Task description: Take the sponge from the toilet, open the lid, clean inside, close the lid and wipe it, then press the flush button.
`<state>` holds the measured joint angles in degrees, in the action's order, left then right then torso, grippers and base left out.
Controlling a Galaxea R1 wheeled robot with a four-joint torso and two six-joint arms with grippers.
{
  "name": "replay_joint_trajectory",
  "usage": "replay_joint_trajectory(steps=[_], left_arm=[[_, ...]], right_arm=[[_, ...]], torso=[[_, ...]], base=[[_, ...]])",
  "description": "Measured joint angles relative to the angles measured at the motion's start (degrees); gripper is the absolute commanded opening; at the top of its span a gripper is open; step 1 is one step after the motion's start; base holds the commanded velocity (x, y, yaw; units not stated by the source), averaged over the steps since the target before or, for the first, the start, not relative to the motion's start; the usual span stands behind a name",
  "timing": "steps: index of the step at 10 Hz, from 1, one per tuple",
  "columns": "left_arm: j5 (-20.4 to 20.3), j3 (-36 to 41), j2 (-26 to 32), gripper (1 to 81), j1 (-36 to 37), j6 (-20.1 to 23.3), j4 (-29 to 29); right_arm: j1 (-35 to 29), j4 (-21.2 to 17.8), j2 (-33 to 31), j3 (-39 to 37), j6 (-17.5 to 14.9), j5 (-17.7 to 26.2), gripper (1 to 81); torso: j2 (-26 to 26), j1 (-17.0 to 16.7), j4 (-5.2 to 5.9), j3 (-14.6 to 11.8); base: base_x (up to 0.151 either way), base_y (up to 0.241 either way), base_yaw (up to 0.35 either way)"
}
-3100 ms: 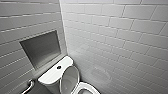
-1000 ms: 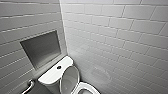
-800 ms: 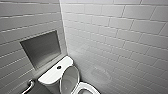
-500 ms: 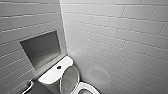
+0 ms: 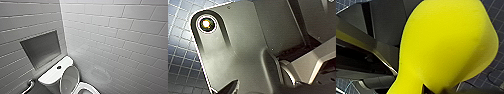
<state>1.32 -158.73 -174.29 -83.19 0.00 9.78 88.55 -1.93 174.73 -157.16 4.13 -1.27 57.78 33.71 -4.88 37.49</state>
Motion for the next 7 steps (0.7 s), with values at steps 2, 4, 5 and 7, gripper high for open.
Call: replay_joint_trajectory(steps=[2, 4, 5, 7], left_arm=[[0.0, 0.0, 0.0, 81.1, 0.0, 0.0, -0.1], [0.0, 0.0, 0.0, 81.1, -0.3, 0.0, -0.2], [0.1, 0.0, 0.0, 81.1, -0.6, 0.0, -0.2], [-0.5, 0.0, 0.0, 81.1, 0.6, 0.0, -0.2]], right_arm=[[0.0, 0.0, 0.0, 0.0, 0.0, -0.2, 1.0], [0.4, 0.1, 0.0, 0.0, 0.0, -0.2, 1.0], [0.8, 0.1, 0.0, 0.0, 0.0, 0.0, 1.0], [-0.3, 0.1, 0.0, 0.0, 0.0, -0.7, 1.0]], torso=[[0.0, 0.0, 0.0, 0.0], [0.0, -0.1, 0.0, 0.0], [0.0, -0.1, 0.0, 0.0], [0.0, -0.1, 0.0, 0.0]], base=[[0.0, 0.0, 0.0], [0.071, 0.0, 0.0], [0.074, 0.0, 0.0], [0.075, 0.0, 0.0]])
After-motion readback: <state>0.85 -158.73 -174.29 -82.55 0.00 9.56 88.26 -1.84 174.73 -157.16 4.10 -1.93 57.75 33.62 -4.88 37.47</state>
